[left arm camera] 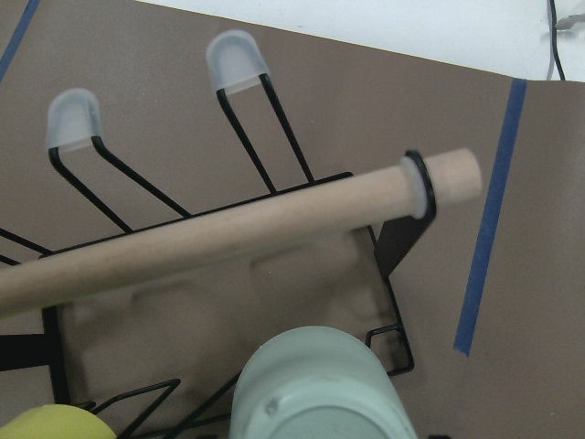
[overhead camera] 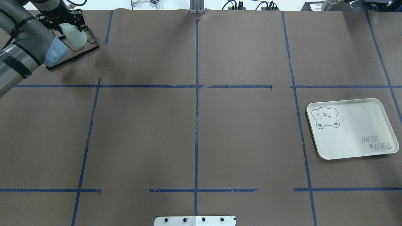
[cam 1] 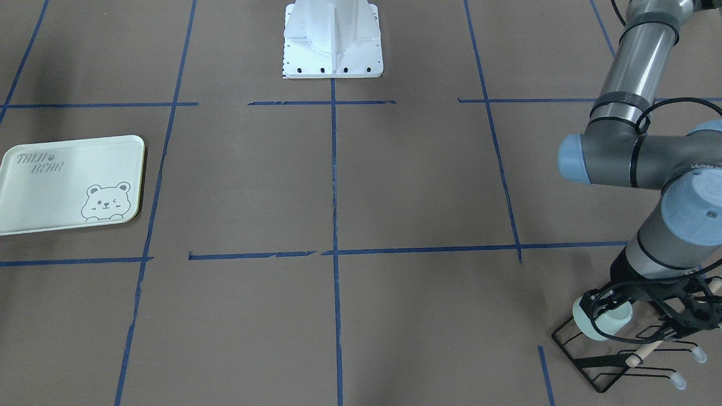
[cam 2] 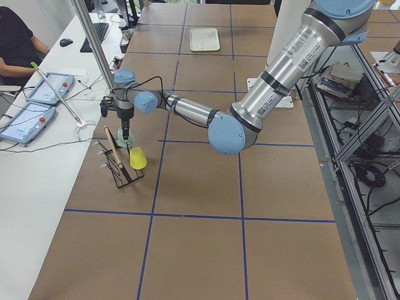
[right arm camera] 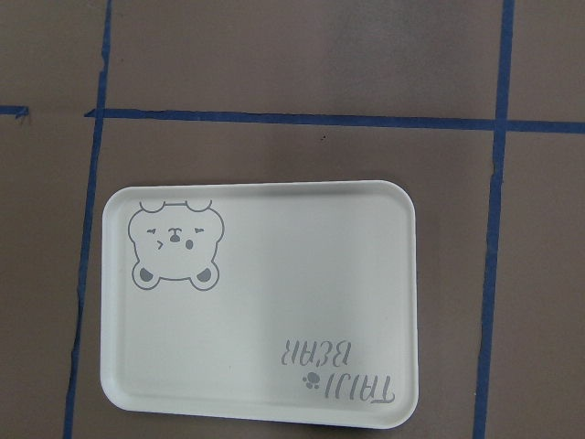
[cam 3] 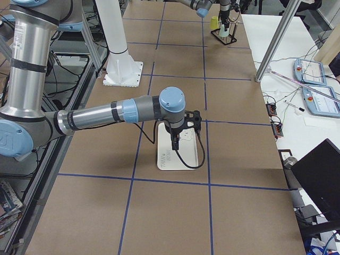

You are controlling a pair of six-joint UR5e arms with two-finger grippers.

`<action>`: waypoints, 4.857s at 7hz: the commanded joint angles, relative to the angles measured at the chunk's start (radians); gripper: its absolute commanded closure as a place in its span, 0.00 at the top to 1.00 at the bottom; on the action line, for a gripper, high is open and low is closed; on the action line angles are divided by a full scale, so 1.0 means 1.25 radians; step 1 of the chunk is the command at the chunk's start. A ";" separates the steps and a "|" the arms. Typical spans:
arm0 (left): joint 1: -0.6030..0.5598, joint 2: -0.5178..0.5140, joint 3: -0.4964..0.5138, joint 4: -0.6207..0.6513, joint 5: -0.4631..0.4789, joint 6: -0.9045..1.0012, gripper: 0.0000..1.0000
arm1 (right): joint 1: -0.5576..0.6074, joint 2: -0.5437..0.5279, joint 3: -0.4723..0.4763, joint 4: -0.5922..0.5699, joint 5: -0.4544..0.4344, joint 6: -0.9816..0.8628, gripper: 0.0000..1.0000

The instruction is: Left arm grabs green cup and hands to right arm on tray

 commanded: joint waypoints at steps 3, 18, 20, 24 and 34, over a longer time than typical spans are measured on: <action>-0.020 0.102 -0.333 0.206 -0.001 0.001 0.01 | -0.001 0.000 0.009 0.000 0.000 0.001 1.00; 0.269 0.152 -0.681 -0.277 -0.065 -0.808 0.04 | -0.401 0.263 -0.032 0.773 -0.002 1.204 0.99; 0.282 0.152 -0.603 -0.559 -0.065 -0.932 0.04 | -0.418 0.341 -0.032 0.810 -0.002 1.369 0.99; 0.292 0.151 -0.437 -0.948 -0.034 -1.010 0.03 | -0.481 0.454 -0.032 0.817 -0.019 1.426 0.99; 0.450 0.134 -0.412 -1.169 0.131 -1.095 0.03 | -0.644 0.493 -0.131 1.320 -0.374 1.692 0.97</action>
